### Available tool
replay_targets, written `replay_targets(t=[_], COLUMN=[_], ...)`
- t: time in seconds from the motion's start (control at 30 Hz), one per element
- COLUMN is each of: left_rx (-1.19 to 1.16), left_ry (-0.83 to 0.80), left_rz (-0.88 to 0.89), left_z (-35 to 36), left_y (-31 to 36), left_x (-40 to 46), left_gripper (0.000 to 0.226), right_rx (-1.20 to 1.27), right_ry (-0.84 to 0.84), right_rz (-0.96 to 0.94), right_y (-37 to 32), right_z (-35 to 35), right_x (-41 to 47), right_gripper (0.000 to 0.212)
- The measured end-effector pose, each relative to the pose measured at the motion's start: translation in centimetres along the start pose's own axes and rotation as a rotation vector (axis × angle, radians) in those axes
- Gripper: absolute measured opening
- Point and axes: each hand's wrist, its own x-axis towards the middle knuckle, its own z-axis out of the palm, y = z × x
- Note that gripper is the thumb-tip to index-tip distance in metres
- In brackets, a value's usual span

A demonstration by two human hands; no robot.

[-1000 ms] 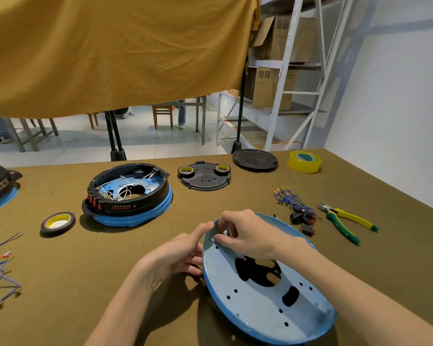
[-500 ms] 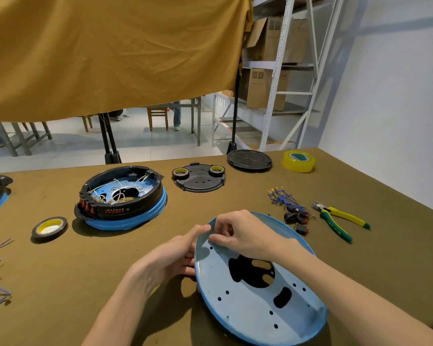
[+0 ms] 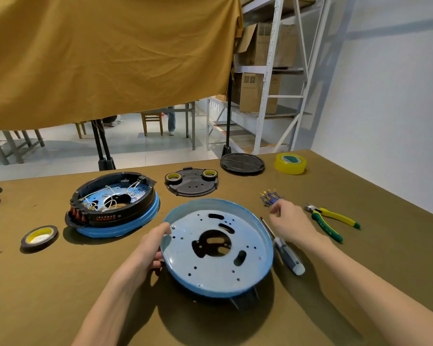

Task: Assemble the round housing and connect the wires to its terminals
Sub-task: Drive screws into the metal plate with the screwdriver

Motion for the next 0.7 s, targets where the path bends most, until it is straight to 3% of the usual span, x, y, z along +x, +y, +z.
replay_targets(t=[0.13, 0.27, 0.33, 0.47, 0.53, 0.6, 0.7], left_rx=[0.049, 0.030, -0.021, -0.070, -0.067, -0.046, -0.019], left_ry=[0.056, 0.026, -0.019, -0.082, -0.139, -0.208, -0.296], left_rz=[0.007, -0.006, -0.019, -0.048, -0.068, -0.093, -0.117], left_z=[0.6, 0.0, -0.5, -0.4, -0.1, 0.1, 0.4], left_y=[0.0, -0.1, -0.1, -0.1, -0.2, -0.2, -0.3], left_x=[0.8, 0.8, 1.0, 1.4, 1.5, 1.6, 1.5], left_gripper=[0.048, 0.040, 0.040, 0.074, 0.080, 0.084, 0.097], right_rx=[-0.298, -0.394, -0.311, -0.093, 0.062, 0.170, 0.352], right_ry=[-0.307, -0.313, -0.269, 0.004, 0.087, 0.054, -0.131], right_rz=[0.107, 0.102, 0.099, -0.027, -0.095, -0.109, -0.111], right_y=[0.8, 0.9, 0.5, -0.6, -1.6, -2.9, -4.3], right_z=[1.3, 1.9, 1.4, -0.7, -2.0, -3.5, -4.5], right_x=[-1.0, -1.4, -1.4, -1.5, -1.7, -1.7, -1.7], right_gripper=[0.035, 0.016, 0.016, 0.017, 0.020, 0.021, 0.015])
